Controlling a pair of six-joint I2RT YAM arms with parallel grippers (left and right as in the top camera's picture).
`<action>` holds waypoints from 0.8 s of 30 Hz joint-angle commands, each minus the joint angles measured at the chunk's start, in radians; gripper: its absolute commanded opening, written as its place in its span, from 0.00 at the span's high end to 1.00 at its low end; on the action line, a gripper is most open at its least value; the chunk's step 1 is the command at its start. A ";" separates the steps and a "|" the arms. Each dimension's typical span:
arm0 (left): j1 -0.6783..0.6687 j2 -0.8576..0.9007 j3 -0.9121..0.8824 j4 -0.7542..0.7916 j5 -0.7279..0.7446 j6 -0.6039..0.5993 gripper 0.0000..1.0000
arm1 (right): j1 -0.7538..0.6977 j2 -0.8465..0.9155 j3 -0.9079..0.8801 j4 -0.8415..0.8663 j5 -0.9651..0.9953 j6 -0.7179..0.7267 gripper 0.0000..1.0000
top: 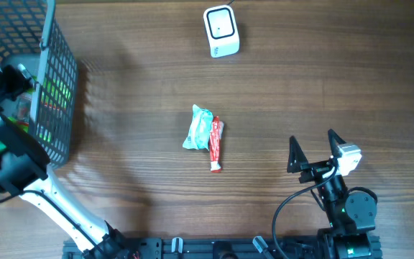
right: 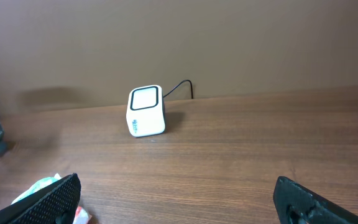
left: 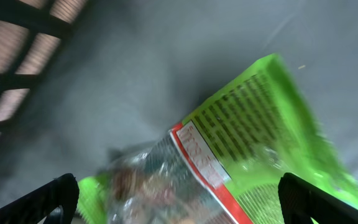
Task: Scan the item barcode
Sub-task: 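Reach the left gripper into the basket and grasp the green snack bag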
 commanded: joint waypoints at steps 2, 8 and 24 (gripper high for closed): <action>0.004 0.073 -0.020 -0.011 0.024 0.040 0.00 | 0.002 -0.003 -0.001 0.006 0.015 0.006 0.00; 0.004 0.077 -0.158 0.048 0.024 0.040 0.04 | 0.002 -0.003 -0.001 0.006 0.014 0.006 0.00; 0.005 -0.218 0.212 -0.040 0.019 -0.171 0.96 | 0.002 -0.003 -0.001 0.006 0.015 0.006 0.00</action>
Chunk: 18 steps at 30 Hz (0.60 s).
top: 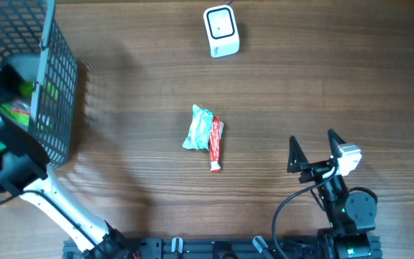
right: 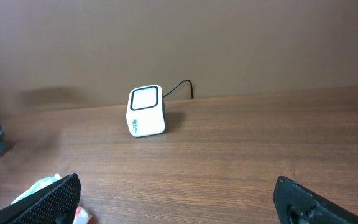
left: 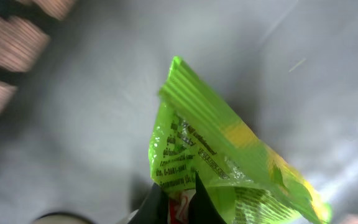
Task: Scan the item barcode
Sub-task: 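Reach the left gripper into the basket and grasp the green snack bag, then place the green snack bag beside the other packets with the left gripper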
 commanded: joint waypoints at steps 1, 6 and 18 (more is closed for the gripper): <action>0.005 -0.264 0.180 0.001 -0.002 -0.151 0.96 | 0.002 -0.003 -0.001 0.006 0.014 0.006 0.00; 0.004 -0.548 0.215 0.018 0.056 -0.360 0.96 | 0.002 -0.003 -0.001 0.006 0.014 0.006 0.00; -0.351 -0.733 0.134 -0.300 0.264 -0.317 0.96 | 0.002 -0.003 -0.001 0.006 0.014 0.006 0.00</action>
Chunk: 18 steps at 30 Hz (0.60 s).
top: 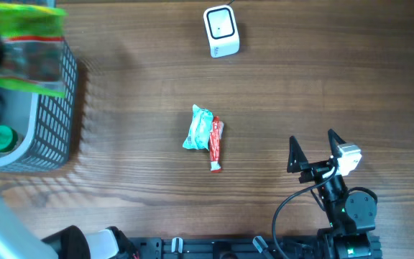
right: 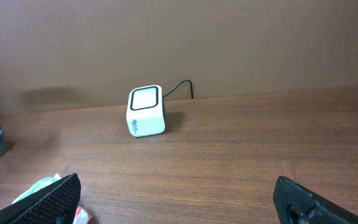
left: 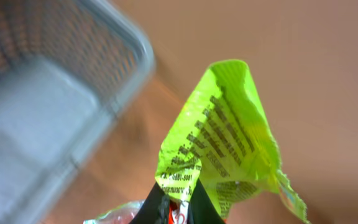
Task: Scan the item barcode
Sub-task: 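Place the green snack bag beside the other packets with the left gripper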
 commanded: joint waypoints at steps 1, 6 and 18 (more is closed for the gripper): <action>-0.169 0.044 -0.105 -0.035 -0.053 0.036 0.96 | 0.002 -0.003 -0.001 0.005 0.014 0.006 0.00; -0.367 0.087 -0.415 0.076 -0.116 0.014 0.96 | 0.002 -0.003 -0.001 0.005 0.014 0.006 0.00; -0.502 0.119 -1.080 0.680 -0.150 -0.290 0.96 | 0.002 -0.003 -0.001 0.005 0.014 0.006 0.00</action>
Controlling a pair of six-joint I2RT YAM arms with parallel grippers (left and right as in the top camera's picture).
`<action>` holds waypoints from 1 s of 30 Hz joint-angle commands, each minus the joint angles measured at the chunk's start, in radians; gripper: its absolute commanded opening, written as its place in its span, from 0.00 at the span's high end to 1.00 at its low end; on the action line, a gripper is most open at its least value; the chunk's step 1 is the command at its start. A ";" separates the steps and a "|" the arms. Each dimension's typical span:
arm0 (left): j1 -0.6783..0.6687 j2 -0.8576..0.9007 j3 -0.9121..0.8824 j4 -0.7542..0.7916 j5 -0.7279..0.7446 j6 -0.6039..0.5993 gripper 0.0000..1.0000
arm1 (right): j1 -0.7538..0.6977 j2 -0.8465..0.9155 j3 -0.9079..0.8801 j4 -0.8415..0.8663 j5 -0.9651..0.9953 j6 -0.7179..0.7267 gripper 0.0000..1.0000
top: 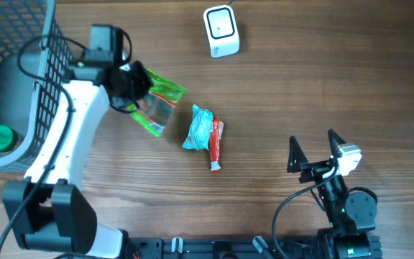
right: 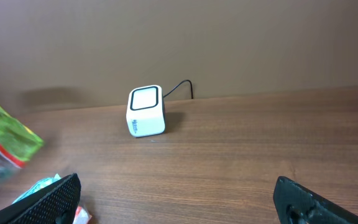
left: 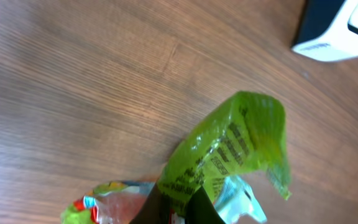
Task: Scan the item barcode
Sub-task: 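Place the green snack bag beside the other packets with the left gripper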
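My left gripper (top: 136, 92) is shut on a green snack bag (top: 157, 103) with a clear window and red trim, held over the table left of centre. In the left wrist view the green snack bag (left: 238, 146) rises from my shut gripper (left: 178, 211), with printed text facing the camera. The white barcode scanner (top: 221, 31) stands at the table's far edge; it shows as the white scanner (right: 146, 111) in the right wrist view and at the top right corner (left: 340, 31) in the left wrist view. My right gripper (top: 313, 151) stands open near the front right, holding nothing.
A black wire basket (top: 27, 79) at the far left holds a green-capped item (top: 0, 138). A teal packet (top: 198, 128) and a red-and-white tube (top: 215, 142) lie together at the table's middle, just right of the held bag.
My left arm has moved from above the basket's rim to over the table beside the teal packet, carrying the green bag. The right arm has not moved.
My left gripper was open over the green bag inside the basket. Then it was shut on the bag in the basket. Then it held the bag high above the basket's edge, and now over the table between basket and scanner. The right arm stayed still.
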 commanded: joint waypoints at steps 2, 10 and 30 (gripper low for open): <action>-0.019 -0.016 -0.189 0.193 -0.047 -0.182 0.96 | 0.002 -0.003 -0.001 0.005 0.014 0.006 0.00; -0.020 -0.024 -0.296 0.346 -0.035 -0.138 0.10 | 0.002 -0.003 -0.001 0.005 0.014 0.006 0.00; -0.028 0.048 -0.329 0.124 -0.174 0.085 0.88 | 0.002 -0.003 -0.001 0.005 0.015 0.006 0.00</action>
